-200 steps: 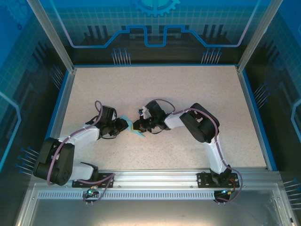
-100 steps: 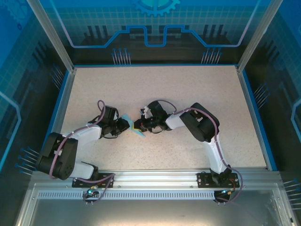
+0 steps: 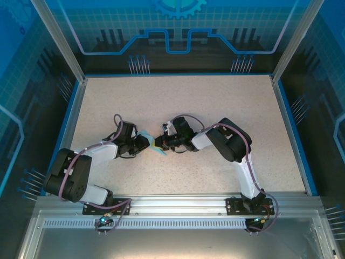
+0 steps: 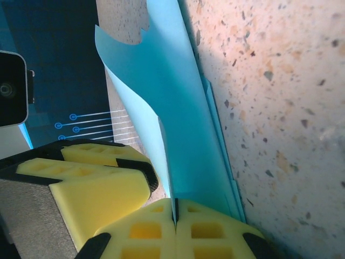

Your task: Fold a paper plane with a square sheet of paper (pick it up from the middle)

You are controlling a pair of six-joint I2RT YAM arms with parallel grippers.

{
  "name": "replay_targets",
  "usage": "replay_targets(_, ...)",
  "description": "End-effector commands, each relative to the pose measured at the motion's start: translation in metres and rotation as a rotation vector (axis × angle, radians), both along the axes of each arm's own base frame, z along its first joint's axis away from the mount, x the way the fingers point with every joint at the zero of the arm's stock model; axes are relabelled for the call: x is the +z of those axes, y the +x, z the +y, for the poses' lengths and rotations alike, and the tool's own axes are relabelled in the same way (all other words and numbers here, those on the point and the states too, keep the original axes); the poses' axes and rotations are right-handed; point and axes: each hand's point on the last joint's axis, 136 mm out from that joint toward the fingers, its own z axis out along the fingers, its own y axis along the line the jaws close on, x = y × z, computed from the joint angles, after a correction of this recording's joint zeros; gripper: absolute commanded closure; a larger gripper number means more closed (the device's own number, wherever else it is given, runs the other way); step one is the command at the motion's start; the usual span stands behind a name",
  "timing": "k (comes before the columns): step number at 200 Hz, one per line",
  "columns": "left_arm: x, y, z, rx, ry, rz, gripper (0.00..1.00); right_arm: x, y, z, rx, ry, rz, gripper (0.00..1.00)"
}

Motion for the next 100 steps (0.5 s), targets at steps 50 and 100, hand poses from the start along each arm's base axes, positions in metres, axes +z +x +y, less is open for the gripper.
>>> replay_targets(50,0.001,0.006,-0.008,-0.036,-0.015,-0.018,0.83,-0.055,-0.002,-0.029,-0.078,-0.134,0.121,1.00)
replay_targets(100,-0.003,0.010,-0.008,-0.024,-0.009,0.001,0.85,-0.059,-0.003,-0.030,-0.076,-0.145,0.125,1.00)
